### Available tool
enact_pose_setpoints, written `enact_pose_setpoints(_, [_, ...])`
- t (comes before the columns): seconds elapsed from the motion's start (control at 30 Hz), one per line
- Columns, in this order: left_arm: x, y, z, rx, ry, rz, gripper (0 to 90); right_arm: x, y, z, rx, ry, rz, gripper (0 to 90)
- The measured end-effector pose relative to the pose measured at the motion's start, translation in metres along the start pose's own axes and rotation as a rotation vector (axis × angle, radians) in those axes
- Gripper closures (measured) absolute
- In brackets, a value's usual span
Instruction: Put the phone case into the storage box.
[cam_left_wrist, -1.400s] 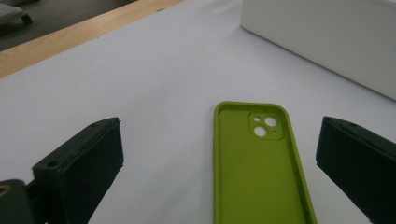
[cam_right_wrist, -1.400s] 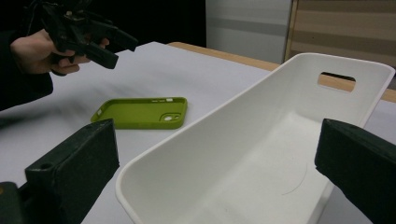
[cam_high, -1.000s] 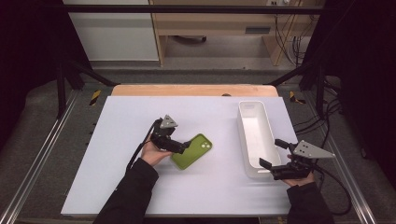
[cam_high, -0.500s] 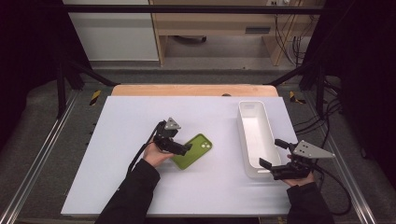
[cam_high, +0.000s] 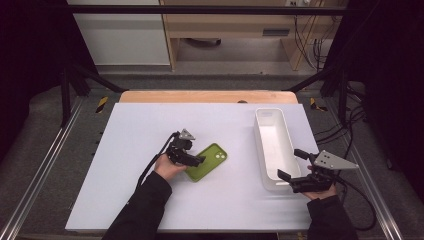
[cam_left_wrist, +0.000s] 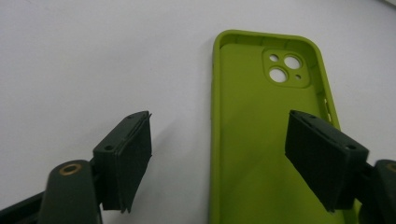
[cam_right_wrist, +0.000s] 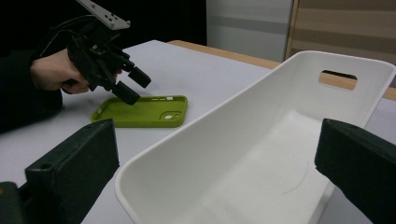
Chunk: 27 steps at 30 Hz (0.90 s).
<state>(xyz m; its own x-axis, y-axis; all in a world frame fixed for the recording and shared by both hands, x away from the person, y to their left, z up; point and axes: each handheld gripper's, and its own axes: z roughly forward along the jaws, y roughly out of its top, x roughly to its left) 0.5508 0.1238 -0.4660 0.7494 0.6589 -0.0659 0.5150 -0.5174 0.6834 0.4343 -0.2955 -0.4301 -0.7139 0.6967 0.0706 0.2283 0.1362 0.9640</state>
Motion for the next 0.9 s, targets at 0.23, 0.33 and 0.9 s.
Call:
enact_pose_setpoints(0.23, [0.0016,-0.0022,0.0013,0.013,-0.009,-0.005,36.0,0.0,0.0004,-0.0007,-0.004,-0.003,0.003,0.4])
enact_pose_setpoints(0.33, [0.0026,-0.0034,0.0007,0.013,-0.015,-0.009,42.7,0.0,0.0001,-0.0001,-0.003,0.0,0.0,0.4])
enact_pose_setpoints(0.9, [0.0036,-0.0041,0.001,0.019,-0.034,-0.023,68.3,0.0001,0.0002,-0.0002,-0.001,0.001,0.004,0.4])
